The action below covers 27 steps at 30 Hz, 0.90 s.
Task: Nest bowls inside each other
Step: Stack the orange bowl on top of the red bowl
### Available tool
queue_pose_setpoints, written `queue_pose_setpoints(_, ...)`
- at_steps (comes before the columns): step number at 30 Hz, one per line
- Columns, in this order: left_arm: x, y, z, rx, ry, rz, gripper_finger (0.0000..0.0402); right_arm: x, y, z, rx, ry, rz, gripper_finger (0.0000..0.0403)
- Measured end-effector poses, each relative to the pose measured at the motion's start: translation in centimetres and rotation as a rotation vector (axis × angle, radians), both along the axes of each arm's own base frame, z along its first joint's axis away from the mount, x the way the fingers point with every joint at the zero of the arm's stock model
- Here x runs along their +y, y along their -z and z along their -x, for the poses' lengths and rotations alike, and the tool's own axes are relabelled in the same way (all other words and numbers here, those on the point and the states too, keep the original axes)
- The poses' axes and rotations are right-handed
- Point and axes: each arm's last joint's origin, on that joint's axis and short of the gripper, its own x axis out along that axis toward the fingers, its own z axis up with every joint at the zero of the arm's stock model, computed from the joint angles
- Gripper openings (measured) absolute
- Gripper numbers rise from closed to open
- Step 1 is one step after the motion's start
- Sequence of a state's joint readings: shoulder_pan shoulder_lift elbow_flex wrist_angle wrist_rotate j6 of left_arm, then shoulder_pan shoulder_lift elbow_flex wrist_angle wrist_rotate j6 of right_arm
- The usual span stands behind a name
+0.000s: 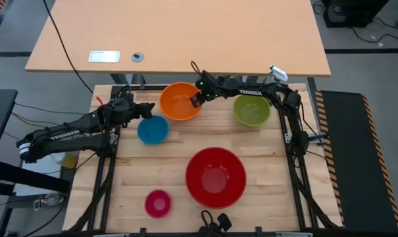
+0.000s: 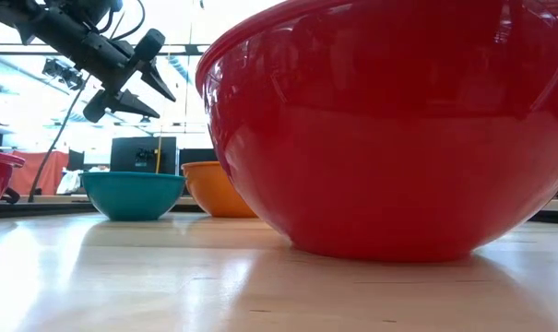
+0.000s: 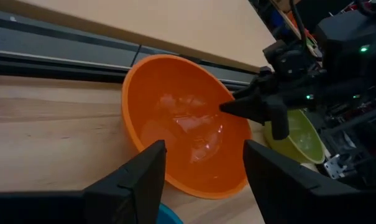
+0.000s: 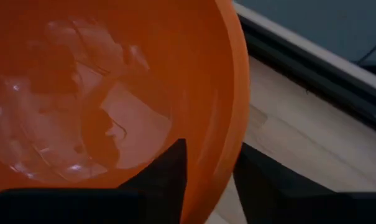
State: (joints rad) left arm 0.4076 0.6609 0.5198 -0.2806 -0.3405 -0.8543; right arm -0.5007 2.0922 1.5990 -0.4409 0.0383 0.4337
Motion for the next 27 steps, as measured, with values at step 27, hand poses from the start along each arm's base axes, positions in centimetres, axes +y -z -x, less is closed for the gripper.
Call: queue_pose_setpoints(27, -0.07, -0.03, -0.09, -0.008, 0.032, 0.006, 0.0217, -0.22, -0.84, -0.3, -0.024, -0.073, -0.003, 0.0032)
